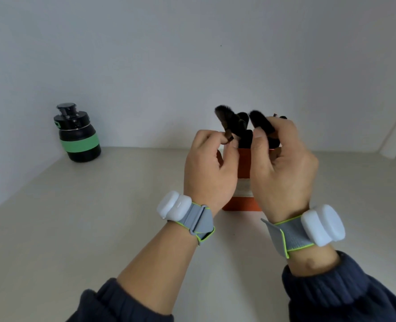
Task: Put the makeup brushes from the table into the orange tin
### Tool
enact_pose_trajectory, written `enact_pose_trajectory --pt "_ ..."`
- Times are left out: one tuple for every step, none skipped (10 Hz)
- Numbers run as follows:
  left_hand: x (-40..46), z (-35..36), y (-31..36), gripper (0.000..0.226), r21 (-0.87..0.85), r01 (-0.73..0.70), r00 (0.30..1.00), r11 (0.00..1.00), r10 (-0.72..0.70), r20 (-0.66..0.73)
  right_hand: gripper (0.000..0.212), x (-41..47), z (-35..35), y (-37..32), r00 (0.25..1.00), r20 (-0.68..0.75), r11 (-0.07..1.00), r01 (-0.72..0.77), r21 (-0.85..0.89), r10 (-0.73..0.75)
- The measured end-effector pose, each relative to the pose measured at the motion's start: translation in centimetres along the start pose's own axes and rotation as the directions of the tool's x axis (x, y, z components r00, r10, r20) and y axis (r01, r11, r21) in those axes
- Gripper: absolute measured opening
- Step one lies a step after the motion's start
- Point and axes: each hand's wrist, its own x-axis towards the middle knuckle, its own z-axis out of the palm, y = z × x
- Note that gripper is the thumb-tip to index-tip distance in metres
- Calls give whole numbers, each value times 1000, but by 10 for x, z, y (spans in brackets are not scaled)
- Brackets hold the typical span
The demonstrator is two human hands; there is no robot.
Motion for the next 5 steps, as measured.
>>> enact_pose_trajectory --pt "-1 0 0 8 -91 56 998 994 -56 4 17 1 1 5 997 76 998 -26 -61 31" --pt "-1 -1 0 6 -168 77 997 983 -79 -5 26 1 1 7 990 134 992 -36 -123 52" --pt "0 -2 -3 5 -129 69 998 989 -68 16 32 1 1 7 988 143 990 -38 -134 58" --pt "1 -2 -4 5 -99 49 999 994 -47 22 30 1 1 5 988 152 990 -15 -137 36" --pt "-2 -3 -6 4 -134 68 998 989 -69 4 23 -1 -1 -2 997 75 999 0 -49 3"
